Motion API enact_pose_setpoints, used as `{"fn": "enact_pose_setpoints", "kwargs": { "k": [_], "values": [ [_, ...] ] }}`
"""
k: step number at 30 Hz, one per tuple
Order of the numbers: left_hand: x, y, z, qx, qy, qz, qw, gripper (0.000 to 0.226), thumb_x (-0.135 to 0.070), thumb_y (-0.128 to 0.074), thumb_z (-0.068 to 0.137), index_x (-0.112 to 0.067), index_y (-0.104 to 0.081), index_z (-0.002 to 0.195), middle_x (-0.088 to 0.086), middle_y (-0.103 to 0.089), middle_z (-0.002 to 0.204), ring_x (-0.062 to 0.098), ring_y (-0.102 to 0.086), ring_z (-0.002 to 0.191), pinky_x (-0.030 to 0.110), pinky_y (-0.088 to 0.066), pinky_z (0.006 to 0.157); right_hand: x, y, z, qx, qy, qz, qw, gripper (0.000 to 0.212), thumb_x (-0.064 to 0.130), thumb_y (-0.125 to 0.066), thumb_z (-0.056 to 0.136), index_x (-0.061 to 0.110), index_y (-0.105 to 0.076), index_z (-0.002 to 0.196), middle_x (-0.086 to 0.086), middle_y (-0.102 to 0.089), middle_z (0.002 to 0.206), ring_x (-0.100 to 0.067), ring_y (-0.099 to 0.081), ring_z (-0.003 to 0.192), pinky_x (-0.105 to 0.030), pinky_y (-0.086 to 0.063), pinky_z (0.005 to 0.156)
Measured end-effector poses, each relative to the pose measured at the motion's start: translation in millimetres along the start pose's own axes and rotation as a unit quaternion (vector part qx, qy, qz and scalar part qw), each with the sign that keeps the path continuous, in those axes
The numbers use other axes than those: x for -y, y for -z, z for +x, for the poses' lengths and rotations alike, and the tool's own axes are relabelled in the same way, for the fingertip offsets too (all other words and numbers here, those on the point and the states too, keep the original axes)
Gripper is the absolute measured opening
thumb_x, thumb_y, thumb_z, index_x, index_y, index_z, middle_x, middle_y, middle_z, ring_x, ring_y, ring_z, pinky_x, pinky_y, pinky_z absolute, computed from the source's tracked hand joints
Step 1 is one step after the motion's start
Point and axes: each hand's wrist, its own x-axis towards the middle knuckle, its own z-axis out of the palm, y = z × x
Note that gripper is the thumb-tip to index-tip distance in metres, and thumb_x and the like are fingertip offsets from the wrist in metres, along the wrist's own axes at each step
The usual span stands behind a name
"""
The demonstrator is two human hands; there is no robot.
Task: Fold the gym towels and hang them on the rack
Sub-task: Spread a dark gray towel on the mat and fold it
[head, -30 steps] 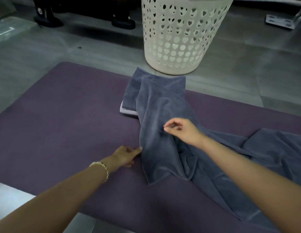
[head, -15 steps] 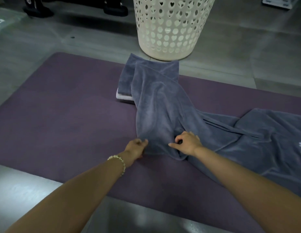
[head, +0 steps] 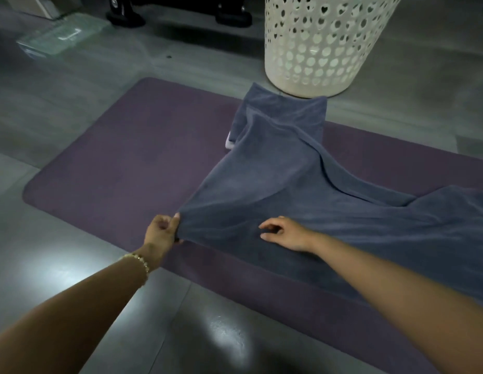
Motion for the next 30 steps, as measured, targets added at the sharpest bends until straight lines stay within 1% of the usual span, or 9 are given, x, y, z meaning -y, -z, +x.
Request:
{"fn": "enact_pose_setpoints", "kwargs": {
  "k": [3,6,10,14,18,22,24,27,30],
  "values": [
    [4.2,-5.2,-13.4,0.096,0.008,0.058,0.994,0.021,-0.018,-0.069,0.087,0.000,-0.060,0.090,0.009,-0.056,0.070,0.014,-0.054,0.057,0.020,-0.049,0.052,-20.0,4.6,-8.1,-0.021,0.003,-0.056,0.998,0.045,0.036,-0.067,0.087,0.024,-0.056,0.129,0.005,-0.043,0.113,-0.014,-0.052,0.102,-0.022,-0.040,0.093],
    [0.4,-18.8,-20.8,0.102,0.014,0.081,0.991,0.016,-0.022,-0.068,0.087,-0.007,-0.063,0.083,0.005,-0.058,0.074,0.018,-0.052,0.071,0.023,-0.046,0.066,-33.8,12.8,-18.1,-0.011,0.002,-0.115,0.993,0.055,0.042,-0.066,0.086,0.027,-0.049,0.136,0.007,-0.039,0.129,-0.014,-0.045,0.122,-0.031,-0.036,0.108],
    [-23.7,-42.8,-25.3,0.125,-0.004,0.005,0.992,0.019,-0.028,-0.060,0.093,-0.010,-0.056,0.089,0.010,-0.057,0.088,0.021,-0.053,0.083,0.024,-0.047,0.070,-42.6,30.7,-33.4,-0.019,-0.040,-0.116,0.992,0.061,0.043,-0.063,0.088,0.024,-0.042,0.141,0.005,-0.032,0.143,-0.015,-0.039,0.131,-0.028,-0.031,0.111],
    [-53.7,-82.5,-39.7,0.194,-0.018,-0.020,0.981,0.030,-0.038,-0.057,0.093,-0.008,-0.055,0.100,0.013,-0.062,0.097,0.027,-0.059,0.093,0.043,-0.050,0.092,-54.5,52.4,-51.3,-0.044,-0.076,-0.102,0.991,0.060,0.042,-0.063,0.089,0.022,-0.042,0.141,0.001,-0.036,0.143,-0.017,-0.041,0.130,-0.027,-0.031,0.111],
    [-95.8,-144.0,-75.5,0.271,-0.040,-0.050,0.961,0.045,-0.042,-0.058,0.091,-0.002,-0.060,0.113,0.007,-0.070,0.109,0.022,-0.066,0.102,0.040,-0.052,0.093,-70.4,82.9,-80.7,-0.065,-0.125,-0.087,0.986,0.056,0.041,-0.060,0.091,0.019,-0.044,0.139,-0.004,-0.038,0.143,-0.020,-0.043,0.130,-0.028,-0.032,0.111],
    [-147.6,-212.1,-117.9,0.313,-0.055,-0.064,0.946,0.049,-0.049,-0.065,0.084,-0.007,-0.062,0.110,0.008,-0.070,0.107,0.023,-0.067,0.096,0.035,-0.056,0.082,-105.5,120.2,-129.5,-0.107,-0.190,-0.062,0.974,0.051,0.039,-0.059,0.092,0.016,-0.047,0.136,-0.006,-0.043,0.143,-0.022,-0.044,0.129,-0.025,-0.032,0.107],
    [-170.4,-251.7,-145.7,0.346,-0.063,-0.063,0.934,0.046,-0.051,-0.063,0.084,-0.012,-0.061,0.109,0.007,-0.068,0.110,0.023,-0.066,0.099,0.038,-0.054,0.089,-128.9,135.9,-162.6,-0.136,-0.225,-0.028,0.964,0.050,0.041,-0.059,0.092,0.016,-0.049,0.134,-0.004,-0.046,0.142,-0.022,-0.045,0.129,-0.026,-0.034,0.107],
    [-200.7,-311.9,-200.4,0.420,-0.082,-0.070,0.901,0.037,-0.048,-0.058,0.089,-0.019,-0.058,0.111,0.007,-0.066,0.115,0.023,-0.064,0.103,0.035,-0.053,0.089,-163.9,151.8,-218.4,-0.198,-0.263,0.023,0.944,0.045,0.035,-0.059,0.093,0.014,-0.051,0.132,0.000,-0.049,0.135,-0.019,-0.046,0.128,-0.019,-0.031,0.100],
    [-218.2,-364.6,-258.9,0.483,-0.092,-0.064,0.869,0.028,-0.050,-0.057,0.089,-0.024,-0.059,0.099,0.006,-0.066,0.116,0.025,-0.063,0.105,0.038,-0.051,0.094,-205.6,158.2,-271.7,-0.268,-0.303,0.077,0.911,0.043,0.032,-0.063,0.091,0.013,-0.054,0.128,0.000,-0.052,0.133,-0.018,-0.049,0.124,-0.020,-0.033,0.098]
  ]
}}
